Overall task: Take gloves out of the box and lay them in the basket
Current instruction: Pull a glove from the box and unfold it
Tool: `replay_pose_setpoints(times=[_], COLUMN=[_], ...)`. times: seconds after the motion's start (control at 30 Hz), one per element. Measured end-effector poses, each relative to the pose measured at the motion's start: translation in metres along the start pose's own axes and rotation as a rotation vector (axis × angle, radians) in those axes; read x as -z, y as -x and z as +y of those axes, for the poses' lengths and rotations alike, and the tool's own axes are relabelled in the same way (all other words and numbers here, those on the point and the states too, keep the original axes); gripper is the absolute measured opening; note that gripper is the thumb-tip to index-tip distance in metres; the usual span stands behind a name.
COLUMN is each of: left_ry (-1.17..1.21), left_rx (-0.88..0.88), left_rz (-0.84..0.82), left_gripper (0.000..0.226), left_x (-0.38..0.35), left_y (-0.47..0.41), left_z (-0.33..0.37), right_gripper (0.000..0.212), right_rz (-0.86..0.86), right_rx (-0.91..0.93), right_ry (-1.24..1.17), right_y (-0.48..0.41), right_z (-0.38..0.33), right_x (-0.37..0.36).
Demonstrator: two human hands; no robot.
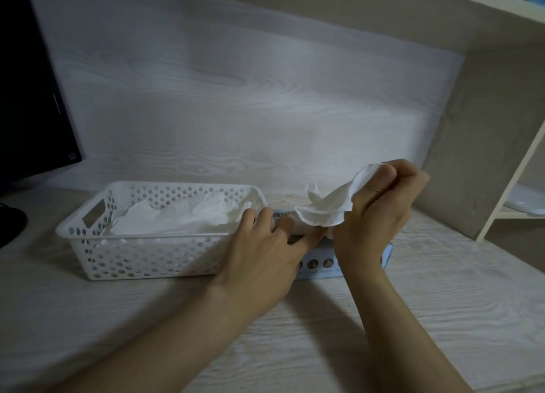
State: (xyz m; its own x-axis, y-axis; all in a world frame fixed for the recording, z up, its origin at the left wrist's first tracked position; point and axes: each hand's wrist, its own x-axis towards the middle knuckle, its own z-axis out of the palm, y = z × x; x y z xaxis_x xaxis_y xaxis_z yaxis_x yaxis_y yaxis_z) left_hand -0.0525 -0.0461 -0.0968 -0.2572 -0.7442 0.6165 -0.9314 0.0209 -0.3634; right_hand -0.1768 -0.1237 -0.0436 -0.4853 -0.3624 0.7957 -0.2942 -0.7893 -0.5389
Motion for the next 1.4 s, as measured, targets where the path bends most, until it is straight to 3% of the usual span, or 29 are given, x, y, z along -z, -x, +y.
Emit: replay_pose_setpoints(times=[0.17,0.4,0.47,0.53,0.63,0.8,0.9,0.97,1.03,1.1,1.23,1.4], left_ry=[-0.017,0.049,0.081,0.135,0.285,0.541,0.647,0.602,0.569,0.587,0.707,0.774], left_rx=[0.016,0.038,0.029,0.043,0.129,0.367,0.407,0.381,0.399,0.470,0.592,0.593], left_rz=[-0.003,0.022,0.028,0.041,0.078,0.258,0.279,0.286,0.340,0.369,0.460,0.483], left_gripper=[0.084,0.063,0.050,0.038,0.037,0.042,0.063,0.045,0.014,0.007,0.009,0.006], left_x=[-0.002,0.005,0.007,0.010,0.013,0.026,0.030,0.030,0.029,0.028,0.024,0.025], left_y=[0.000,-0.003,-0.003,-0.002,0.000,-0.003,-0.004,-0.004,-0.005,-0.005,-0.004,-0.004], left_z=[-0.001,-0.002,-0.002,-0.004,-0.008,-0.018,-0.025,-0.030,-0.033,-0.036,-0.046,-0.054], right_gripper=[0.025,0.012,0.012,0.011,0.012,0.018,0.028,0.040,0.033,0.030,0.039,0.036], right_rz=[0.102,0.215,0.098,-0.140,-0.404,-0.516,-0.675,-0.748,-0.768,-0.784,-0.854,-0.863], right_rx=[-0.037,-0.017,-0.004,0.026,0.051,-0.035,-0.139,-0.185,-0.285,-0.344,-0.211,-0.121], right_ry=[-0.010,-0.074,-0.063,0.007,0.070,-0.134,-0.316,-0.408,-0.447,-0.366,-0.048,0.049], right_y=[-0.002,-0.011,-0.009,-0.003,0.007,0.005,0.001,0.001,-0.003,-0.005,-0.001,0.006], right_z=[-0.002,-0.004,-0.001,0.006,0.010,0.005,0.000,-0.001,0.000,0.003,0.011,0.009], right_x=[0.000,0.003,0.002,-0.001,-0.004,0.001,0.003,0.005,0.006,0.006,0.005,0.004])
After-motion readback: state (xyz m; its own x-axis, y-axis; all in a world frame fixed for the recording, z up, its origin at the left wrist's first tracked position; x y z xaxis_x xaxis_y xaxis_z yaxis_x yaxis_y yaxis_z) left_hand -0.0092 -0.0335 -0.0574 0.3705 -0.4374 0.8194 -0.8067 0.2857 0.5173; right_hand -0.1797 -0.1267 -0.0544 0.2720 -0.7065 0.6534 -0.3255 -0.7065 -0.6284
